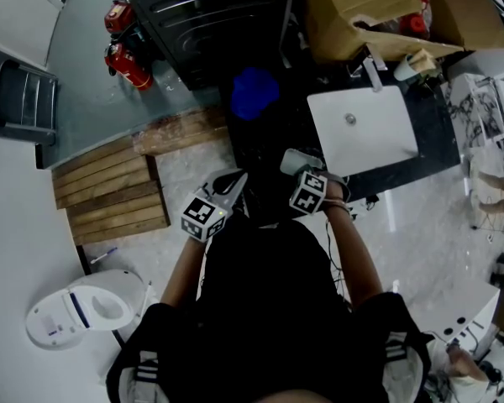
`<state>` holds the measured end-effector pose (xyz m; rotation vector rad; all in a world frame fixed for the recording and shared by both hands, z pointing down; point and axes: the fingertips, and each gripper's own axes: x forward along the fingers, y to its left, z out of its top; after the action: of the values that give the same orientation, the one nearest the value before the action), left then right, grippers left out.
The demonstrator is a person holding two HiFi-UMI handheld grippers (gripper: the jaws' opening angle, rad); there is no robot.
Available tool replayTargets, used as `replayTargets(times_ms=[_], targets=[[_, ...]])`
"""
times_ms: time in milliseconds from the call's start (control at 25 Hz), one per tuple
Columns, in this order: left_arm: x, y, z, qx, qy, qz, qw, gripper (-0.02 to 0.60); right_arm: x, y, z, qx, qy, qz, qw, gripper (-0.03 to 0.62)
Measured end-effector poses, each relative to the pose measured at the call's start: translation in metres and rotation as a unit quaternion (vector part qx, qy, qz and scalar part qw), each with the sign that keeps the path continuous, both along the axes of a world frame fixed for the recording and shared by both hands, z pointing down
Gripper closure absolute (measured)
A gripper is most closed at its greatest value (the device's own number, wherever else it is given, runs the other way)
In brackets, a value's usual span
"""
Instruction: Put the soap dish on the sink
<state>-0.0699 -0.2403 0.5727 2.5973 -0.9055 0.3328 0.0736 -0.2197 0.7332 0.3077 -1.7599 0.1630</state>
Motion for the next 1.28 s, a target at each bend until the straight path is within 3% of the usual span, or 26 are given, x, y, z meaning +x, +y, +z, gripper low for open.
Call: replayTargets(times_ms=[120,400,600,880,1080,1280], targets=[[0.0,-0.002,0.0,0.002,-0.001,-0.002,1.0,0.581,0.0,-0.002,0.0,0.003,-0.001,-0.001,1.0,0.577],[0.003,-0.003,0.0,-0.001,-0.007,0.004,1.0,0.581,-0.005,-0.002,-0.007,-0.014,-0.049,0.027,0.998,0.471],[0.008,-0.005,-0.002,0.0,-0.011,0.007,0.9999,0.581,-0.007,-0.002,-0.015,-0.007,-0.077,0.037,0.996,0.461],[0.014,-0.007,-0.011,0.003,-0.015,0.001,0.9999,0.581,0.002,-0.003,-0.04,0.042,-0.14,0.062,0.987,0.499],[0.025,-0.002,-0.012,0.005,-0.024,0.001,0.9997,0.581,0.021,0.002,-0.05,0.065,-0.185,0.088,0.976,0.597],[0.037,0.006,-0.016,0.01,-0.025,-0.006,0.9996,0.581,0.035,0.012,-0.062,0.083,-0.228,0.104,0.964,0.6]])
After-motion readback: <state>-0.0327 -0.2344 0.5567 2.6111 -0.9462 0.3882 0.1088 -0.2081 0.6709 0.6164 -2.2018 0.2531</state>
